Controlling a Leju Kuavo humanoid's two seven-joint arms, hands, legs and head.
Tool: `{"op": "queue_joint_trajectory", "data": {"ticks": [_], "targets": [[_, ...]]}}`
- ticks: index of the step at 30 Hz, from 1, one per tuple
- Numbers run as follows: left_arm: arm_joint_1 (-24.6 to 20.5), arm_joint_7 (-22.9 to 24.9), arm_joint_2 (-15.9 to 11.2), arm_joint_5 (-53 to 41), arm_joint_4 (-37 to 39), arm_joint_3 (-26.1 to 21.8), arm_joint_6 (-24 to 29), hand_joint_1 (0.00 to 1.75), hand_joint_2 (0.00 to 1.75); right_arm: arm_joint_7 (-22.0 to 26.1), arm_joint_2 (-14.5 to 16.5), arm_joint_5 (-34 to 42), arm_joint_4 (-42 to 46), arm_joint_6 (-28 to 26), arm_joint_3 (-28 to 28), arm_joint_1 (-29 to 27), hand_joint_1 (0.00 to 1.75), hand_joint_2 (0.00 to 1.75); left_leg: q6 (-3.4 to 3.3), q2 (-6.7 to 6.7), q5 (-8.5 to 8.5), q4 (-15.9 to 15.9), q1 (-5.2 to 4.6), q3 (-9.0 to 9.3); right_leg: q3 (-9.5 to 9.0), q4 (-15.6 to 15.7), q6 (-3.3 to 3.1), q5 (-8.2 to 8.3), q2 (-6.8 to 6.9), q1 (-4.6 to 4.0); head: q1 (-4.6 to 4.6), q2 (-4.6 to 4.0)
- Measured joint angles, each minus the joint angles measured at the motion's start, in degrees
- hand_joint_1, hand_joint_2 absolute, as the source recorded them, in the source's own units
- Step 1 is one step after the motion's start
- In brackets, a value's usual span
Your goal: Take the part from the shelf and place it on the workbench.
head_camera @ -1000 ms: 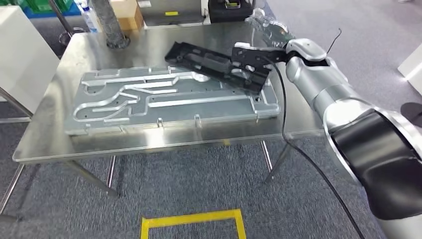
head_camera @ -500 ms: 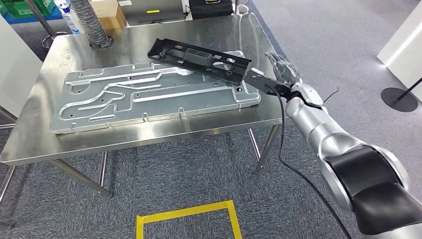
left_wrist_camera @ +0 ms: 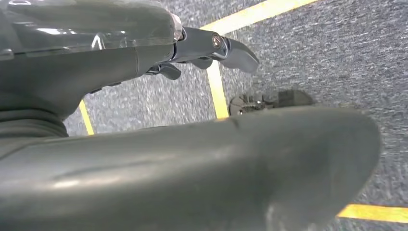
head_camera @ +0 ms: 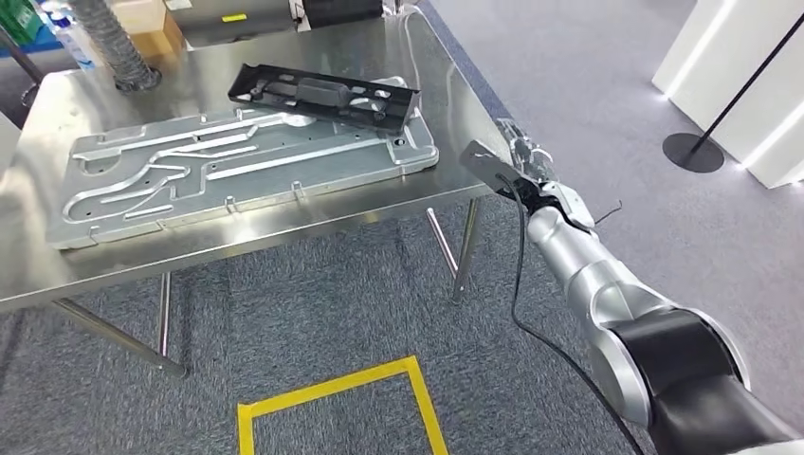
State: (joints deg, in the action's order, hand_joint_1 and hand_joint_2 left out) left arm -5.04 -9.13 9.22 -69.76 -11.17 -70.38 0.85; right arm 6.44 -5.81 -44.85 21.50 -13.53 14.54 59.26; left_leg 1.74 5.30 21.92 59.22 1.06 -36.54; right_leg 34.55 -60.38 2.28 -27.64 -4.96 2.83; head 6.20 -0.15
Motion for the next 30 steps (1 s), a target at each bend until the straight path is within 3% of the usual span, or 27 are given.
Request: {"op": "queue_joint_trajectory", "data": {"ticks": [2, 4, 6, 7, 8, 9, 10, 11, 12, 13, 14, 15, 17, 18, 19, 20, 21, 22, 23, 24, 25, 26, 27, 28, 29, 30], "targets": [[0.09, 0.03, -0.01, -0.03, 0.02, 0.00, -0.04, 0.00, 0.00, -0.20, -0.01, -0.31, 0.33, -0.05, -0.62, -0.07, 0.00, 0.00, 0.66, -0.69, 0.20, 0.50, 0.61, -0.71, 0.95, -0.27, -1.51, 0.88, -0.26, -0.07, 0.01, 0.00], [0.22, 0.17, 0.00, -0.18, 0.03, 0.00, -0.11, 0.00, 0.00, -0.32, -0.11, -1.01, 1.01, 0.02, -1.04, 0.11, 0.00, 0.00, 0.53, -1.92, 4.37, 3.97, 0.92, -2.01, 2.24, -0.23, -2.49, 2.36, -0.78, -0.21, 0.01, 0.00], [0.19, 0.32, 0.02, -0.33, 0.03, 0.00, -0.24, 0.00, 0.00, -0.38, -0.36, -2.31, 1.77, 0.68, -1.61, 0.41, 0.00, 0.00, -0.23, -3.06, 10.48, 11.49, 0.78, -3.03, 3.71, -0.18, -2.98, 3.85, -1.27, -0.62, 0.01, 0.00], [0.11, 0.37, 0.04, -0.35, 0.03, 0.00, -0.30, 0.00, 0.00, -0.40, -0.51, -3.24, 2.08, 1.32, -1.93, 0.69, 0.00, 0.00, -0.67, -3.43, 12.20, 15.11, 0.55, -3.06, 4.49, -0.17, -3.21, 4.56, -1.40, -0.94, 0.02, 0.00], [-0.02, 0.37, 0.06, -0.33, 0.03, 0.00, -0.33, 0.00, 0.00, -0.43, -0.70, -4.24, 2.36, 2.07, -2.22, 1.15, 0.00, 0.00, -1.22, -3.64, 12.59, 17.39, 0.18, -2.55, 5.33, -0.14, -3.41, 5.33, -1.49, -1.30, 0.02, 0.00], [-0.14, 0.37, 0.08, -0.29, 0.03, 0.00, -0.34, 0.00, 0.00, -0.47, -0.87, -5.30, 2.61, 2.79, -2.48, 1.80, 0.00, 0.00, -1.96, -3.74, 11.85, 17.89, -0.40, -1.23, 6.25, -0.08, -3.63, 6.15, -1.49, -1.68, 0.02, 0.00], [-0.25, 0.38, 0.11, -0.24, 0.03, 0.00, -0.34, 0.00, 0.00, -0.52, -1.01, -6.30, 2.86, 3.44, -2.75, 2.56, 0.00, 0.00, -2.94, -3.69, 10.49, 16.35, -1.18, 1.05, 7.18, 0.03, -3.84, 7.03, -1.49, -2.03, 0.02, 0.00], [-0.34, 0.38, 0.11, -0.15, 0.02, 0.00, -0.34, 0.00, 0.00, -0.60, -1.13, -7.09, 3.05, 3.92, -3.02, 3.26, 0.00, 0.00, -4.13, -3.12, 9.43, 12.92, -2.17, 4.26, 7.93, 0.18, -4.03, 7.92, -1.49, -2.20, 0.02, 0.00], [-0.43, 0.40, 0.01, -0.07, 0.00, -0.01, -0.31, 0.00, 0.00, -0.67, -1.21, -7.65, 3.20, 4.22, -3.26, 3.74, 0.00, 0.00, -5.16, -2.29, 9.40, 8.11, -3.31, 8.31, 8.49, 0.46, -4.08, 8.77, -1.45, -2.39, 0.03, 0.00], [-0.59, 0.38, -0.09, 0.02, -0.02, -0.01, -0.28, 0.00, 0.00, -0.78, -1.37, -7.97, 3.27, 4.36, -3.51, 3.96, 0.00, 0.00, -5.90, -1.53, 10.11, 2.73, -4.29, 12.10, 8.82, 0.85, -4.01, 9.66, -1.22, -2.47, 0.02, 0.00], [-0.74, 0.37, -0.18, 0.10, -0.04, -0.02, -0.25, 0.00, 0.00, -0.88, -1.51, -8.14, 3.29, 4.36, -3.81, 4.00, 0.00, 0.00, -6.18, -1.08, 11.11, -1.71, -5.11, 14.89, 9.03, 1.42, -3.87, 10.64, -0.89, -2.43, 0.02, 0.00], [-0.84, 0.36, -0.24, 0.17, -0.06, -0.05, -0.22, 0.00, 0.00, -1.00, -1.63, -8.05, 3.26, 4.20, -4.21, 3.89, 0.00, 0.00, -6.13, -1.36, 11.71, -4.75, -5.67, 16.33, 9.24, 2.23, -3.62, 11.75, -0.49, -2.40, 0.02, 0.00], [-0.68, 0.31, -0.02, 0.37, -0.03, -0.14, -0.18, 0.00, 0.00, -1.06, -1.64, -7.27, 3.18, 3.21, -5.36, 3.28, 0.00, 0.00, -5.74, -1.88, 10.15, -7.31, -5.71, 15.76, 9.60, 4.16, -3.29, 13.69, 0.23, -2.37, 0.01, 0.00], [-0.41, 0.26, 0.08, 0.49, -0.01, -0.20, -0.15, 0.00, 0.00, -0.96, -1.48, -6.58, 3.13, 2.45, -6.00, 2.74, 0.00, 0.00, -5.69, -1.73, 8.85, -7.94, -5.40, 15.02, 9.90, 4.42, -3.04, 12.93, 0.67, -2.39, 0.00, 0.00], [-0.07, 0.22, 0.16, 0.62, 0.01, -0.27, -0.11, 0.00, 0.00, -0.82, -1.24, -5.86, 3.06, 1.70, -6.58, 2.06, 0.00, 0.00, -5.69, -1.29, 7.59, -8.50, -4.97, 14.31, 10.41, 3.42, -2.61, 10.61, 1.27, -2.45, -0.01, 0.00], [0.25, 0.18, 0.20, 0.72, 0.03, -0.34, -0.09, 0.00, 0.00, -0.68, -0.85, -4.78, 2.97, 0.83, -7.35, 1.10, 0.00, 0.00, -5.61, -0.88, 6.64, -8.74, -4.50, 13.56, 11.14, 0.79, -1.98, 7.01, 1.91, -2.30, -0.01, 0.00], [0.51, 0.16, 0.29, 0.75, 0.04, -0.40, -0.07, 0.00, 0.00, -0.53, -0.47, -3.33, 2.87, -0.12, -8.40, -0.54, 0.00, 0.00, -5.62, -0.85, 5.81, -8.77, -4.22, 12.68, 11.92, -3.08, -1.08, 3.55, 2.55, -2.22, -0.02, 0.00], [0.67, 0.16, 0.43, 0.76, 0.04, -0.44, -0.07, 0.00, 0.00, -0.23, -0.13, -1.40, 2.79, -1.34, -10.03, -2.96, 0.00, 0.00, -5.42, -0.78, 5.09, -8.68, -3.82, 11.85, 12.51, -7.33, -0.16, 1.39, 2.94, -2.06, -0.01, 0.00], [0.73, 0.19, 0.59, 0.73, 0.05, -0.45, -0.08, 0.00, 0.00, 0.26, 0.27, 0.99, 2.74, -2.85, -12.29, -6.15, 0.00, 0.00, -5.03, -0.82, 4.46, -8.53, -3.27, 11.06, 12.66, -11.01, 0.70, 1.06, 3.11, -1.83, -0.01, 0.00], [0.75, 0.28, 0.73, 0.69, 0.05, -0.46, -0.08, 0.00, 0.00, 1.00, 0.69, 3.51, 2.68, -4.23, -14.95, -10.04, 0.00, 0.00, -4.59, -0.90, 3.93, -8.21, -2.55, 10.22, 12.15, -13.28, 1.52, 2.25, 3.17, -1.51, -0.01, 0.00], [0.78, 0.39, 0.81, 0.65, 0.05, -0.47, -0.07, 0.00, 0.00, 1.86, 1.15, 6.05, 2.61, -5.40, -17.86, -14.27, 0.00, 0.00, -4.11, -1.04, 3.54, -7.59, -1.73, 9.18, 10.79, -13.68, 2.35, 3.98, 3.17, -1.09, -0.01, 0.00], [0.80, 0.52, 0.85, 0.58, 0.05, -0.48, -0.02, 0.00, 0.00, 2.89, 1.80, 8.46, 2.55, -6.28, -20.83, -18.82, 0.00, 0.00, -3.53, -1.28, 3.32, -6.54, -0.92, 7.91, 8.35, -11.89, 3.20, 4.92, 3.06, -0.50, -0.01, 0.00], [0.80, 0.63, 0.81, 0.45, 0.02, -0.49, 0.10, 0.00, 0.00, 4.02, 2.47, 10.60, 2.49, -6.94, -23.79, -23.34, 0.00, 0.00, -2.85, -1.69, 3.32, -5.09, -0.35, 6.52, 4.72, -8.24, 3.99, 4.50, 2.52, 0.19, -0.06, 0.00], [0.76, 0.68, 0.81, 0.27, 0.00, -0.49, 0.27, 0.00, 0.00, 5.12, 3.15, 12.31, 2.46, -7.58, -26.64, -27.66, 0.00, 0.00, -2.11, -2.10, 3.56, -3.39, 0.17, 5.12, 1.15, -3.97, 4.09, 2.76, 1.90, 0.67, -0.11, 0.00], [0.58, 0.75, 0.81, 0.02, -0.02, -0.49, 0.42, 0.00, 0.00, 6.22, 3.87, 13.59, 2.46, -8.12, -29.42, -31.71, 0.00, 0.00, -1.36, -2.51, 3.77, -1.84, 0.48, 4.01, -1.54, -0.60, 3.71, 0.80, 1.43, 0.90, -0.15, 0.00], [0.35, 0.84, 0.83, -0.26, -0.04, -0.49, 0.54, 0.00, 0.00, 7.19, 4.41, 14.63, 2.42, -8.44, -32.01, -35.35, 0.00, 0.00, -0.66, -2.93, 3.84, -0.77, 0.74, 3.22, -3.07, 1.20, 2.98, -0.60, 1.26, 0.76, -0.19, 0.00]]}}
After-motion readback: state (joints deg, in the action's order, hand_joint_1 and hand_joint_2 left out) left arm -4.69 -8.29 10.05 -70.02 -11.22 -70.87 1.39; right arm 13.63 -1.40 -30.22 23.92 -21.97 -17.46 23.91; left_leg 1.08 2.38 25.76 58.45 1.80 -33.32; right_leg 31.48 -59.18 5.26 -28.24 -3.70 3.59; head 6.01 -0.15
